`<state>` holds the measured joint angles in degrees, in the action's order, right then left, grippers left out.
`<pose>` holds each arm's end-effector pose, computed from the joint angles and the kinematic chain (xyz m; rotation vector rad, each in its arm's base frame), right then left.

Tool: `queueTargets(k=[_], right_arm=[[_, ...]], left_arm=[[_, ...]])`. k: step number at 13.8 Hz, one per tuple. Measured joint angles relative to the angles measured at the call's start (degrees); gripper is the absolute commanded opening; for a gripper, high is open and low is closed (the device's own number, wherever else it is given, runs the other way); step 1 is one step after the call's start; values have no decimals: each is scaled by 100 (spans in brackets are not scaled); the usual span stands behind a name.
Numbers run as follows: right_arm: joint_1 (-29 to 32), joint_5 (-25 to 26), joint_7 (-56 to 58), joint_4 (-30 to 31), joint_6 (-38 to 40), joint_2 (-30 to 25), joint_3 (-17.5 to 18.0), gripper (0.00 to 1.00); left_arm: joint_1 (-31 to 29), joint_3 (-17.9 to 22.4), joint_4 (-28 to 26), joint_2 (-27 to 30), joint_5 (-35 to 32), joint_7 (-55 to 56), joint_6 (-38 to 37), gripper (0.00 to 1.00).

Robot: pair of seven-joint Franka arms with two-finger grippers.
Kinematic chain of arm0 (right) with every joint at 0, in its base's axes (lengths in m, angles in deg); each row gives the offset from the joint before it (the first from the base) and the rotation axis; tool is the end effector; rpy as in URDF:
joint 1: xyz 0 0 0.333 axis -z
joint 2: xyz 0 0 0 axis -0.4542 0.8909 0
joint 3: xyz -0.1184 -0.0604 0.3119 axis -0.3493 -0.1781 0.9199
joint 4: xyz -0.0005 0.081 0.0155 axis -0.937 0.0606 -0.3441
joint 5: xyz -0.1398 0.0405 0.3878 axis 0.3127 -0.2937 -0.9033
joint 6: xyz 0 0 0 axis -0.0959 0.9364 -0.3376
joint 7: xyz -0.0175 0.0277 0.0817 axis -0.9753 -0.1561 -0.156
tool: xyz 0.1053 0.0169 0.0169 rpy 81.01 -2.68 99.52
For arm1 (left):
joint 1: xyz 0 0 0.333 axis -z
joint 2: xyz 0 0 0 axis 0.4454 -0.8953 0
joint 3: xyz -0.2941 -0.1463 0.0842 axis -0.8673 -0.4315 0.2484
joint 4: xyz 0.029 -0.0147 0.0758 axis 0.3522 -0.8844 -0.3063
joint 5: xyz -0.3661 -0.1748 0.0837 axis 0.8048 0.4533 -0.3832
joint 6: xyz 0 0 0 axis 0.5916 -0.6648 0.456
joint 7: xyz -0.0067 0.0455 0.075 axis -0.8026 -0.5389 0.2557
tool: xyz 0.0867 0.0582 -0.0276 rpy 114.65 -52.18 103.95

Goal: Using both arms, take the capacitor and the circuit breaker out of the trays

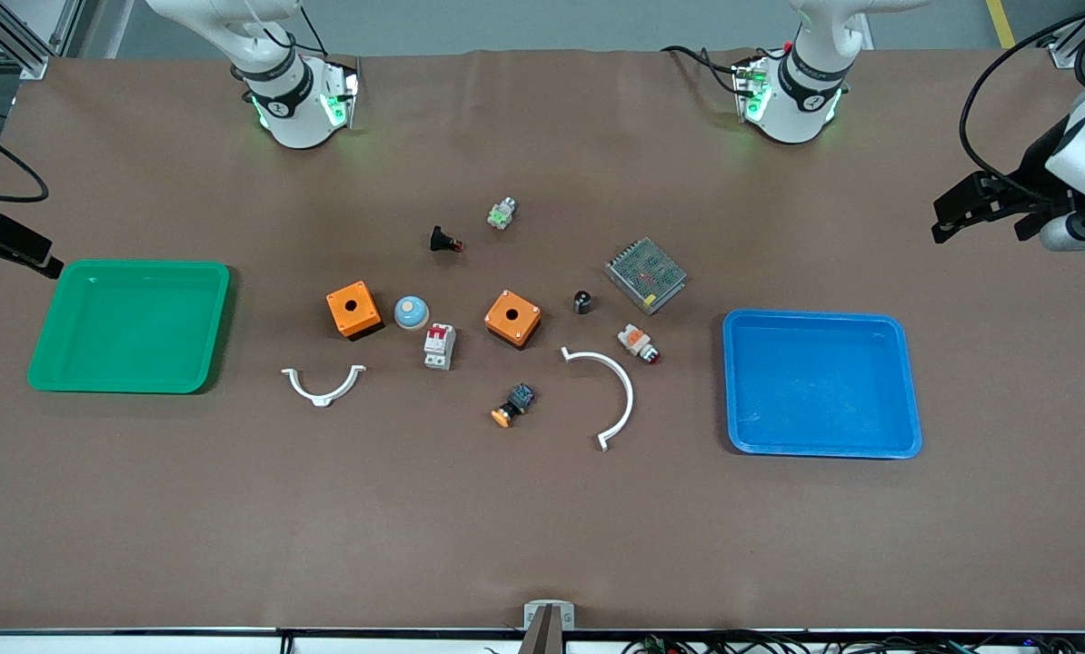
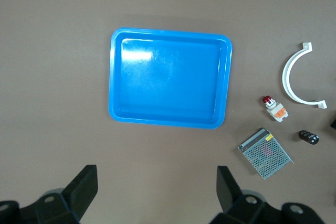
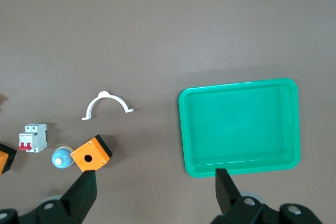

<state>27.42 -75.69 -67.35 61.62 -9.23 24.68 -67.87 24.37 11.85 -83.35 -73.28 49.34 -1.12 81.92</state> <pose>0.5861 -0.0686 0.6428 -3.1244 0.1913 -0.0516 0.5622 -0.0465 0.6539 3.1374 0.0392 0.0293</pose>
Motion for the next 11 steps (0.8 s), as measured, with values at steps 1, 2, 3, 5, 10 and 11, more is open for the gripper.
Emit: queueTargets(k=[1, 2, 3, 5, 10, 11], right_arm=[[0, 0, 0, -6, -1, 0, 0, 100], [0, 0, 0, -14, -1, 0, 0, 100], [0, 0, 0, -23, -1, 0, 0, 100], [0, 0, 0, -28, -1, 0, 0, 100], [0, 0, 0, -34, -1, 0, 0, 100], [0, 0, 0, -35, -1, 0, 0, 100]], left_arm=[[-14, 11, 2, 4, 0, -6, 0, 100], [-27, 21, 9, 10, 0, -10, 0, 100], [-32, 26, 14, 17, 0, -11, 0, 100], [-32, 26, 40, 21, 0, -11, 0, 100], [-30, 21, 51, 27, 0, -12, -39, 100], [-29, 15, 51, 28, 0, -12, -46, 100]])
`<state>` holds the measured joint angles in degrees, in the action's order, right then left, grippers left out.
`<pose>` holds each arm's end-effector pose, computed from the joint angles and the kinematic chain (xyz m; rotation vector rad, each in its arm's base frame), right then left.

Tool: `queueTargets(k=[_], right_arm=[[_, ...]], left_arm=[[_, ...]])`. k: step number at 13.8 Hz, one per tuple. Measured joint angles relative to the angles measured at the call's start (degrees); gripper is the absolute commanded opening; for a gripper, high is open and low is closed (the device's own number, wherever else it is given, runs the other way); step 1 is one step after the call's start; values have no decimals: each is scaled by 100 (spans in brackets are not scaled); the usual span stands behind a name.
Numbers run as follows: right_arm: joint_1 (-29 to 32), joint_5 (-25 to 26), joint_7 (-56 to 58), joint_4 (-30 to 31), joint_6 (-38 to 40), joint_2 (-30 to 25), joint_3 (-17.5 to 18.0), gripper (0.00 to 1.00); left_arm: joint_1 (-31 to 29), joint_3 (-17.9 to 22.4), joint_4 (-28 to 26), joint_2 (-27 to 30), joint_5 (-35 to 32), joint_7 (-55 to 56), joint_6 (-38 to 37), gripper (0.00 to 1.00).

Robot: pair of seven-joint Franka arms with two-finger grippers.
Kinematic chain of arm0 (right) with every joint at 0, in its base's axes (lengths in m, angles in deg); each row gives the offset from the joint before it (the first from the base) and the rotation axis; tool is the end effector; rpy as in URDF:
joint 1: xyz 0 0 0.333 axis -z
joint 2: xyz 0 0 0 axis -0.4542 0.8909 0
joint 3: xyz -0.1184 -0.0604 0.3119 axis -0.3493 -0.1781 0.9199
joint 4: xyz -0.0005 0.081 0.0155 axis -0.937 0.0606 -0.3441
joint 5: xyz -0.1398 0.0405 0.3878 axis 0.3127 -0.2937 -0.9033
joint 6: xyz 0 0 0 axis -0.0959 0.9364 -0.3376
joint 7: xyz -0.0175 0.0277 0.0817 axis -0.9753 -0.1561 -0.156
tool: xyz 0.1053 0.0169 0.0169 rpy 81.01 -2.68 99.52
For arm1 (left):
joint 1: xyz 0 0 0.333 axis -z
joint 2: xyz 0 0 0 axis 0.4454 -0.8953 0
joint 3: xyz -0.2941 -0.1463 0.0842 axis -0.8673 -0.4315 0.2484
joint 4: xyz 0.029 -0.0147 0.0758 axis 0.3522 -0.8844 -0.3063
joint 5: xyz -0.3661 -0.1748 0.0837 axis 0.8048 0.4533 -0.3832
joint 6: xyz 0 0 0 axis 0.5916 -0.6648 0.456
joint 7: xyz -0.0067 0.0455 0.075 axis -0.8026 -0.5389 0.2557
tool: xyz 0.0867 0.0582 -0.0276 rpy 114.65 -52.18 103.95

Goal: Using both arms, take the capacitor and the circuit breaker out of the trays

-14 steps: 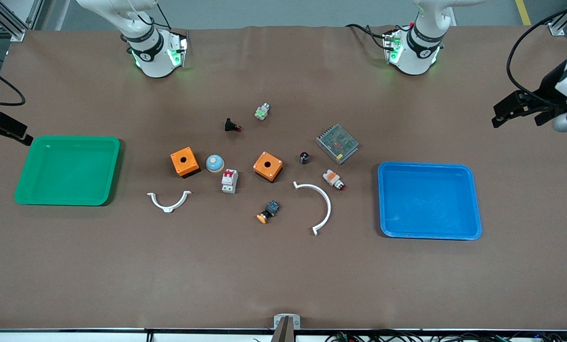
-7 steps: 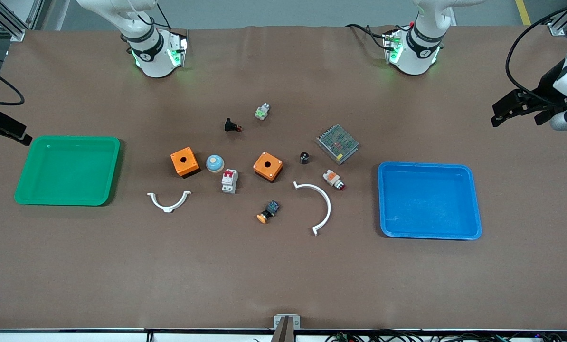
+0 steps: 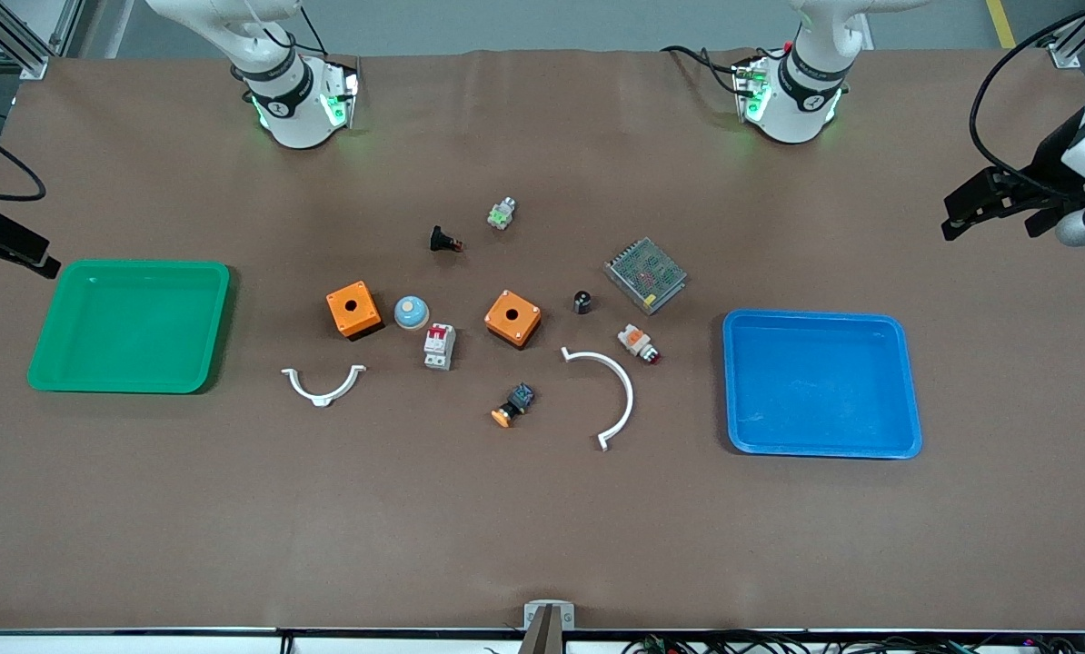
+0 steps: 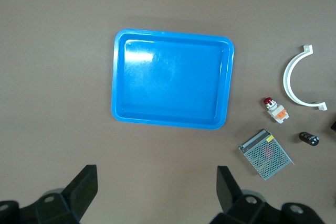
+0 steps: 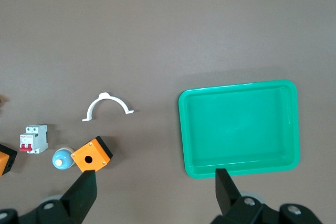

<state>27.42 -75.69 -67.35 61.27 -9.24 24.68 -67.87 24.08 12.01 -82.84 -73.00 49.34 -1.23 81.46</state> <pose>0.5863 -0.0686 0.6459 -3.1246 0.1912 -0.0614 0.5602 -0.0421 0.6603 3.1372 0.0484 0.0383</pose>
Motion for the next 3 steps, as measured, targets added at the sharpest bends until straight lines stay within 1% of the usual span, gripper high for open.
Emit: queueTargets(k=[3], right_arm=[[0, 0, 0, -1, 0, 0, 0, 100]], left_arm=[[3, -9, 0, 0, 0, 0, -27, 100]])
